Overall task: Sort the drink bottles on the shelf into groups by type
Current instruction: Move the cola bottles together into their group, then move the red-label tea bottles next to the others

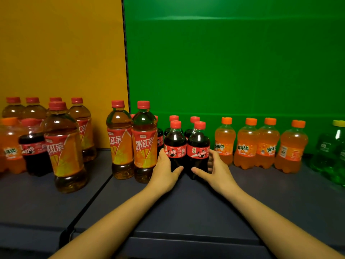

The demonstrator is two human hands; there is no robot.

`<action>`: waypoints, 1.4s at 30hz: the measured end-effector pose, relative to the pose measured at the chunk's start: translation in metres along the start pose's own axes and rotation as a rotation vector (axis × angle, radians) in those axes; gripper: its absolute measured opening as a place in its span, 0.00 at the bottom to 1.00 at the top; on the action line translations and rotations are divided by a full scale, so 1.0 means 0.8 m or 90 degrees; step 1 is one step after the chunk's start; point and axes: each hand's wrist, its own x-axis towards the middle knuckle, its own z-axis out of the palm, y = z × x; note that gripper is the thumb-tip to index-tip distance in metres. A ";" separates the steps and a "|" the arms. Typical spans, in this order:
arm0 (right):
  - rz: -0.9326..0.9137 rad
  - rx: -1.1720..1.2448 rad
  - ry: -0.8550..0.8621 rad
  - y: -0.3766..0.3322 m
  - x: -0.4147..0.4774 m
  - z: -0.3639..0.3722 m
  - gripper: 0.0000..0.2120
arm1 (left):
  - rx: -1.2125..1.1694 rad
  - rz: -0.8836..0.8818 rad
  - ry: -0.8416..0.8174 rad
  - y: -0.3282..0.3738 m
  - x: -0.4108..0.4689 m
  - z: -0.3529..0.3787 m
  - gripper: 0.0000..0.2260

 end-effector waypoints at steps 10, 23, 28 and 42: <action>-0.023 -0.035 0.014 -0.002 -0.003 0.000 0.33 | -0.019 -0.065 -0.068 0.008 -0.009 -0.012 0.38; -0.219 0.000 0.171 -0.075 -0.037 0.014 0.17 | -0.028 0.050 0.084 0.009 -0.069 -0.123 0.02; -0.226 0.094 0.056 -0.122 -0.040 0.074 0.24 | 0.005 0.048 0.265 -0.022 -0.050 -0.169 0.12; -0.046 0.109 0.159 -0.143 0.013 0.179 0.42 | -0.262 -0.072 0.023 -0.061 0.026 -0.169 0.39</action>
